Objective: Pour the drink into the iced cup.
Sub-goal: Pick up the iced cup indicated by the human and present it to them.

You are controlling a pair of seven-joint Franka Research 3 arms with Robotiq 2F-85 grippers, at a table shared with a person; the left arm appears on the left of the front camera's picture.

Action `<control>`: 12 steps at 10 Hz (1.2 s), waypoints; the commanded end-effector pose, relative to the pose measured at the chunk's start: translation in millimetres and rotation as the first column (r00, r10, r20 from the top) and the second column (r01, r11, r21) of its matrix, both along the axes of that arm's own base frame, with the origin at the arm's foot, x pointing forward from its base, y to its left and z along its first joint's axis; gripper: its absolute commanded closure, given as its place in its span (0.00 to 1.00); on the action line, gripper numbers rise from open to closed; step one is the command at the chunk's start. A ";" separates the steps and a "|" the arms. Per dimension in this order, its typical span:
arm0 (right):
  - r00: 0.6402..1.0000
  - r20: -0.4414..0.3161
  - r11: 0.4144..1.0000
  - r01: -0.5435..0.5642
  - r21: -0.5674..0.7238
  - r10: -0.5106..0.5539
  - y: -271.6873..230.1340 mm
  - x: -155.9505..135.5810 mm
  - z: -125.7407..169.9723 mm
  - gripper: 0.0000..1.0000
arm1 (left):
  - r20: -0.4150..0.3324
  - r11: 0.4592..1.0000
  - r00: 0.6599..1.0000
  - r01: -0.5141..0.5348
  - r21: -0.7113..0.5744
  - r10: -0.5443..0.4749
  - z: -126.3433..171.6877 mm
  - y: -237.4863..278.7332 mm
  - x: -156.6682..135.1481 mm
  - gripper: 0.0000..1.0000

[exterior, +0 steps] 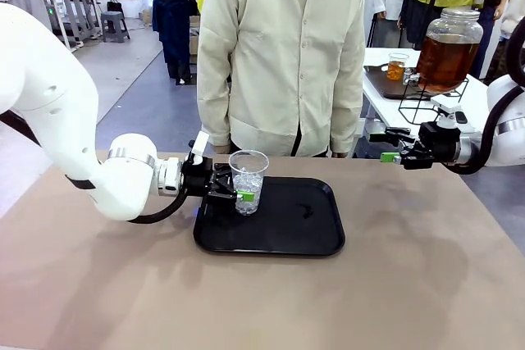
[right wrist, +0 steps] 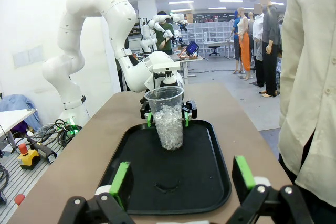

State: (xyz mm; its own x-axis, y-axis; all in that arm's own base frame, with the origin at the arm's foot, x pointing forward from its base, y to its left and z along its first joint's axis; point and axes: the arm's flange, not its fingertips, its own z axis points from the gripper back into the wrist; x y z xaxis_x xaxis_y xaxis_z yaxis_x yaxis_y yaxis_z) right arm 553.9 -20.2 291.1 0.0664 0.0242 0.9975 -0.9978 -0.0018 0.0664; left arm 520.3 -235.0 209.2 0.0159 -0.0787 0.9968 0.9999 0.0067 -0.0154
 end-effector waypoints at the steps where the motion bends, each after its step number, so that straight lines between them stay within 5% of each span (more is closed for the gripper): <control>1: 1.000 0.005 1.000 -0.001 -0.002 0.001 1.8 -0.4 3.6 0.00 | 0.007 1.000 1.000 -0.028 -0.012 0.028 -0.6 -5.6 3.8 0.19; 12: 1.000 0.005 1.000 -0.001 -0.002 0.001 1.8 -0.4 3.6 0.00 | 0.096 0.993 0.993 -0.064 -0.101 0.074 50.7 -10.6 1.1 0.19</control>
